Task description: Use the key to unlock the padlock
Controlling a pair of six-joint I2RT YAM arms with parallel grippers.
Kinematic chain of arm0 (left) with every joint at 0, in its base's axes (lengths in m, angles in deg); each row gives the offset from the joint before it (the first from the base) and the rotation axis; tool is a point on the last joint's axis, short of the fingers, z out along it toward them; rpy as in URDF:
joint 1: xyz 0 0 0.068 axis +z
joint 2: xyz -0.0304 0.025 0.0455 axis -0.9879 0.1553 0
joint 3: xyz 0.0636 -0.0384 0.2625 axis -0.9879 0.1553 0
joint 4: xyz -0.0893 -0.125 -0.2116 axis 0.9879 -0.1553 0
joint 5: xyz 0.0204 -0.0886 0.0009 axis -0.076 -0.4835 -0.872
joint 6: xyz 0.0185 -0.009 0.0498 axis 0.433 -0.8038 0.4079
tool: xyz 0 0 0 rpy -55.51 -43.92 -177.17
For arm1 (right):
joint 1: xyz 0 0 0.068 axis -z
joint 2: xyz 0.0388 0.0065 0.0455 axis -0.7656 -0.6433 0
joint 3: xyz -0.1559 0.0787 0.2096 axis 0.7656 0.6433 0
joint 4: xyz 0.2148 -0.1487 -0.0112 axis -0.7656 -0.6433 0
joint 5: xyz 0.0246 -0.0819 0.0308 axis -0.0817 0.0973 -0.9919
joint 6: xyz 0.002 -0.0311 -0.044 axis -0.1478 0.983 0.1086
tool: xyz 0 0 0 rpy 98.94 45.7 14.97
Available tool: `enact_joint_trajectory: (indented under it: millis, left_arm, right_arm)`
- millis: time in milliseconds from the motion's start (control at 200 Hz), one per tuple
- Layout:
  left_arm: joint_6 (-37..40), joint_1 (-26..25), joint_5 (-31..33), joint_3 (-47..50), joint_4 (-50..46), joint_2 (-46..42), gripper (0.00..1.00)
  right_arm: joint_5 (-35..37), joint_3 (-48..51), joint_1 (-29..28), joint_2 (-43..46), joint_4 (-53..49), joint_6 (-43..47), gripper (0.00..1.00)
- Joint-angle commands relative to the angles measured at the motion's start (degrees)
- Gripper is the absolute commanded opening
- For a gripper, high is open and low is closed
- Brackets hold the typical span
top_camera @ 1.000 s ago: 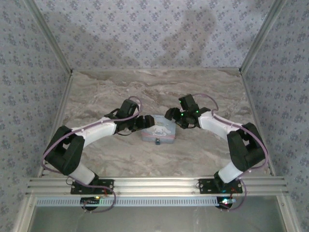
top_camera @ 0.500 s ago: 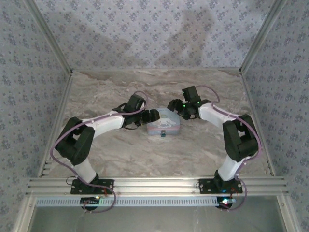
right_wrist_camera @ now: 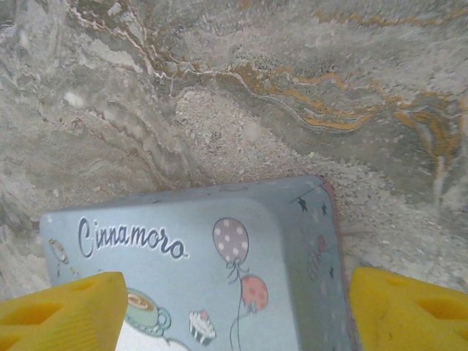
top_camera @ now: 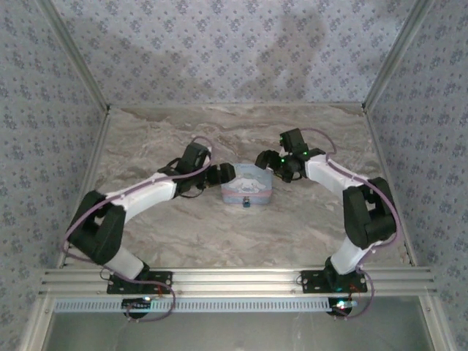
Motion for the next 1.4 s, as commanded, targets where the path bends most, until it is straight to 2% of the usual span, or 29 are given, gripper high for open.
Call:
enact_joint_trajectory:
  millis: [0,175,340,470,595,660,784,1014,1394]
  left_arm:
    - [1.5,0.8,3.7,2.0,-5.5,-5.8,0.83]
    - [-2.8,1.2,10.9,2.9,-18.1,-11.4,0.78]
    - [-9.9,1.3,14.0,2.5,-25.1,-10.4,0.69]
    - [-15.3,1.9,16.5,1.5,-27.9,-6.5,0.58]
    - [-20.6,2.4,19.2,-2.1,-32.3,-1.3,0.59]
    - [-22.2,2.4,19.8,-4.7,-35.1,1.8,0.56]
    - [-24.9,2.6,20.7,-10.0,-39.3,7.9,0.55]
    - [-30.7,3.9,21.4,-11.3,-39.0,11.6,0.55]
    - [-38.4,6.2,16.0,-8.9,-33.9,14.4,0.54]
  right_arm:
    - [1.8,-1.1,0.1,4.4,-5.0,3.6,0.81]
    - [7.2,-0.8,-3.5,11.2,-9.9,4.7,0.78]
    - [13.0,0.0,-8.8,18.5,-14.0,8.4,0.77]
    - [15.1,2.3,-11.9,24.2,-15.5,7.8,0.77]
    - [16.5,4.5,-14.0,28.5,-17.4,6.9,0.77]
    - [16.9,5.8,-14.3,30.6,-17.9,6.2,0.77]
    - [17.8,7.5,-14.2,33.8,-19.2,5.6,0.77]
    - [17.4,8.8,-14.2,35.9,-20.6,4.4,0.77]
    - [17.2,9.2,-13.2,35.8,-19.9,4.7,0.77]
